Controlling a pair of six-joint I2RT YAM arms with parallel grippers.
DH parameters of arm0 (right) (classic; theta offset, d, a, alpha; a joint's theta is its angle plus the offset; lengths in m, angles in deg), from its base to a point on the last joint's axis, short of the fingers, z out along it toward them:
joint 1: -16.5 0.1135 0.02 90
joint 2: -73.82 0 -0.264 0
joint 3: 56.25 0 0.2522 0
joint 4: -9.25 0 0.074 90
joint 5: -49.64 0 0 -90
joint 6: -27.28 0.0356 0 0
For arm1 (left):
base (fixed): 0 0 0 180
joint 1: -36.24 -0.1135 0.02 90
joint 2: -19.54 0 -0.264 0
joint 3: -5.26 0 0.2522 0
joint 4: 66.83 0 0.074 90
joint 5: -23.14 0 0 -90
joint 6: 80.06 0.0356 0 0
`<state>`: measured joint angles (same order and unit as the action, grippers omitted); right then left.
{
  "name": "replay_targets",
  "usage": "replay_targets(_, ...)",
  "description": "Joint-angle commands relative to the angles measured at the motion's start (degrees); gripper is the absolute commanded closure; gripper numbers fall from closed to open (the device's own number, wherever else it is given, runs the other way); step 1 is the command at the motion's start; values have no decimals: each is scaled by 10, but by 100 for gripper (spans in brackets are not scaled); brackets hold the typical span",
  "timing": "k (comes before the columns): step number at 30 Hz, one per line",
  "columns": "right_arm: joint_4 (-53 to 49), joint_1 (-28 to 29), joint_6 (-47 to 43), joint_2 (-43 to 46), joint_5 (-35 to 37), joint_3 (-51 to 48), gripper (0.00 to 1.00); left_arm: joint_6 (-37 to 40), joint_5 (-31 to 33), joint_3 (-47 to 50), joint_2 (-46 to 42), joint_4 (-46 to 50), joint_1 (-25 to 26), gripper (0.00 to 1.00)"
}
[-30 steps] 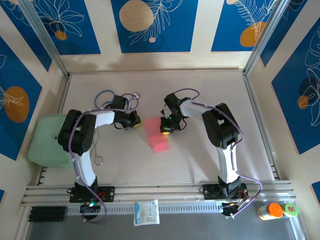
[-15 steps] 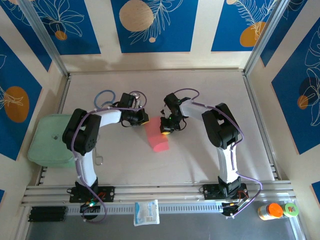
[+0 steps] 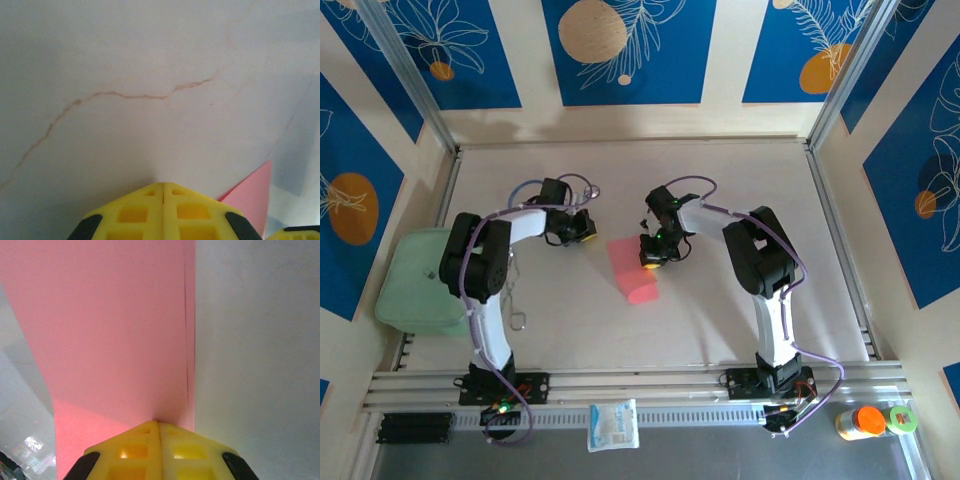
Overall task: Fold a paper plane with a square sheet of paper (pick it up from the middle)
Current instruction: First fold the square sheet of paper in half at the center of the table.
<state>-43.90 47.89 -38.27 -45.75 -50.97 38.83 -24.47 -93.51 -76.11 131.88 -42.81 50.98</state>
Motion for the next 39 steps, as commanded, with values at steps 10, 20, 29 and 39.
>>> replay_targets(10,-79,-13,-53,-85,144,40,94,-106,-78,108,-70,-111,94,93)
replay_targets(20,-69,-13,0,-91,144,23,94,-241,-71,190,-78,-240,159,94)
replay_targets(29,-57,-16,21,-88,150,3,93,-287,-46,263,-96,-278,195,94)
replay_targets(39,-43,-24,36,-85,154,-16,94,-237,-14,299,-160,-148,211,94)
